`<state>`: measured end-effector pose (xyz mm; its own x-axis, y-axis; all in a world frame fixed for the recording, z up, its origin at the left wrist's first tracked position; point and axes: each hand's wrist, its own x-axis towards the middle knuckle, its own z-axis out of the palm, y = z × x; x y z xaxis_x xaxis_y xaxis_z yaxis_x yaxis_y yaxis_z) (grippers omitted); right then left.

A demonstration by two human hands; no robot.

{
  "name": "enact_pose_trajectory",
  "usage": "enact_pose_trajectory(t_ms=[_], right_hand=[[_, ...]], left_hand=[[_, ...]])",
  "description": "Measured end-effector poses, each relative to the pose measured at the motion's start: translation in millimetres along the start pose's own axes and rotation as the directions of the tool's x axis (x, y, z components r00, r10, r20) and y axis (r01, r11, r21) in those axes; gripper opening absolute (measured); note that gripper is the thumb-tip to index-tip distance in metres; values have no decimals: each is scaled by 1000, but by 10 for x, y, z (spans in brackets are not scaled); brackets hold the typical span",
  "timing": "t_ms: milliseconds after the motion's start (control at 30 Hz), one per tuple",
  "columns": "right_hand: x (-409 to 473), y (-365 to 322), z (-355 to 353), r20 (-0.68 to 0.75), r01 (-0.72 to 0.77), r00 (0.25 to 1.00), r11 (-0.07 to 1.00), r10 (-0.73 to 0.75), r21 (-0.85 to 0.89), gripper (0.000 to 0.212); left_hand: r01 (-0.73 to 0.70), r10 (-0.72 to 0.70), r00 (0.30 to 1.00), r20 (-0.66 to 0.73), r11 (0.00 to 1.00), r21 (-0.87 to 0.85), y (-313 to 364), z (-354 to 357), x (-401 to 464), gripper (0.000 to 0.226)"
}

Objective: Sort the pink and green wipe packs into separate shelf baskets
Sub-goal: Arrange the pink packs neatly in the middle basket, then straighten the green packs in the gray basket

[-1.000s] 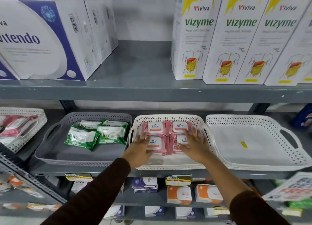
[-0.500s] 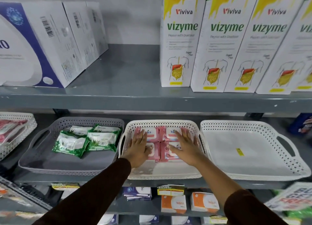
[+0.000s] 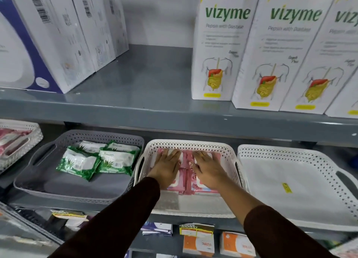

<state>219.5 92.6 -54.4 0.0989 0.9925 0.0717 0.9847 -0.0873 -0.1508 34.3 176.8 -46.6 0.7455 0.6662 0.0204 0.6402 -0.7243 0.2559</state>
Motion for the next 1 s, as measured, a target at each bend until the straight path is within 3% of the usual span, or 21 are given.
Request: enact_pose_trajectory(t_ms=[100, 200, 267, 367, 433, 567, 700, 800, 1000], right_hand=[[-20, -16, -19, 17, -28, 999, 997, 29, -73, 53], [-99, -111, -75, 2, -94, 995, 988, 95, -122, 52], [-196, -360, -111, -165, -112, 979, 993, 116, 33, 50], [-341, -988, -164, -346, 49, 935, 940, 76, 338, 49], [-313, -1479, -148, -345, 159, 939, 909, -19, 385, 48], [52, -2308, -22, -241, 274, 950, 903, -199, 332, 48], [534, -2756, 87, -48, 190, 982, 965, -184, 182, 59], [715, -2868, 163, 89, 87, 991, 992, -95, 94, 65], [728, -2939, 212, 250, -6, 967, 978, -47, 206, 60]], left_hand=[[1, -2, 1000, 20, 998, 63, 40, -135, -5, 49], [-65, 60, 988, -143, 998, -26, -80, -404, -185, 50], [-73, 21, 950, -313, 985, -158, -339, -640, -488, 49], [3, -80, 906, -416, 983, -183, -982, -873, -1003, 43], [110, -161, 918, -364, 981, -157, -1564, -967, -1307, 44], [220, -214, 974, -74, 970, 102, -2498, -1065, -1623, 64], [263, -287, 956, 52, 925, 272, -2775, -1082, -1591, 62], [286, -315, 944, 95, 928, 237, -2787, -1098, -1590, 63], [284, -330, 918, 221, 934, 216, -2812, -1078, -1631, 67]])
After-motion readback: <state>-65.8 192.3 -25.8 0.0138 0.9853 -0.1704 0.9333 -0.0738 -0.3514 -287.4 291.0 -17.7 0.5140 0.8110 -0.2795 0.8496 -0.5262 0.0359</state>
